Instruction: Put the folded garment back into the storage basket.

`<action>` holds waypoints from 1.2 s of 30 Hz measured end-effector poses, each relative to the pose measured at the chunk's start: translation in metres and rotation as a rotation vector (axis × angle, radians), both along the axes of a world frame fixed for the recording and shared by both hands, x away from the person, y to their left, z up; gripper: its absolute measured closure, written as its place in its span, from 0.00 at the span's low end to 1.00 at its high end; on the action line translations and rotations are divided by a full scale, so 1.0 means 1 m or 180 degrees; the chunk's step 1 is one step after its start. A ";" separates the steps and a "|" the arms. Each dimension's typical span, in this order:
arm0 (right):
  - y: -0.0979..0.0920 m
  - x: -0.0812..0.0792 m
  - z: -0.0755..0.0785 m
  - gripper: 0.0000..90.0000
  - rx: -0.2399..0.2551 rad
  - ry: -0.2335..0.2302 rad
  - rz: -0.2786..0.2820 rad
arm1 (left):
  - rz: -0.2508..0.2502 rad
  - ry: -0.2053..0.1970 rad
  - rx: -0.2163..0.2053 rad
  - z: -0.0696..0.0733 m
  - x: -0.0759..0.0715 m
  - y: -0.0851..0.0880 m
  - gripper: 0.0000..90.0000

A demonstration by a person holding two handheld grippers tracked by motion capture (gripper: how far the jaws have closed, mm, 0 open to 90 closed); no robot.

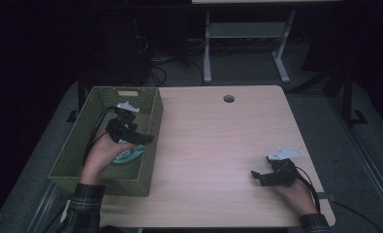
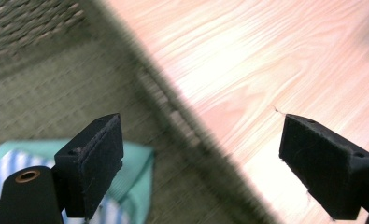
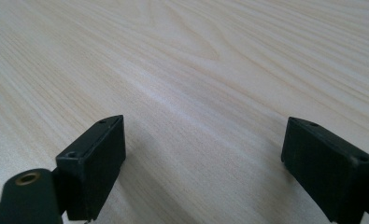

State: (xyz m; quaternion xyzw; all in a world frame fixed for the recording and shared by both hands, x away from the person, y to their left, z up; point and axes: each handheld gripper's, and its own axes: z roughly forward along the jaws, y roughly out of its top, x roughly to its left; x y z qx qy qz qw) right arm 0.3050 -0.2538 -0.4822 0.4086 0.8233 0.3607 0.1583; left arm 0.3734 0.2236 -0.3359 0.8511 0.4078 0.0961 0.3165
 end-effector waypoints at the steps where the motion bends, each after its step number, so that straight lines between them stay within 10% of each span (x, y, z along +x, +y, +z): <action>1: 0.000 0.000 0.000 0.15 0.0000 0.0001 -0.0001 | -0.0025 -0.0027 -0.0008 0.001 -0.001 -0.005 0.15; 22: 0.000 0.000 0.000 0.15 0.0001 -0.0001 0.0000 | -0.0551 -0.0358 -0.0125 -0.023 -0.025 -0.103 0.15; 36: 0.000 0.000 0.000 0.15 0.0002 0.0000 -0.0002 | -0.0672 -0.0447 -0.0106 -0.079 -0.037 -0.141 0.15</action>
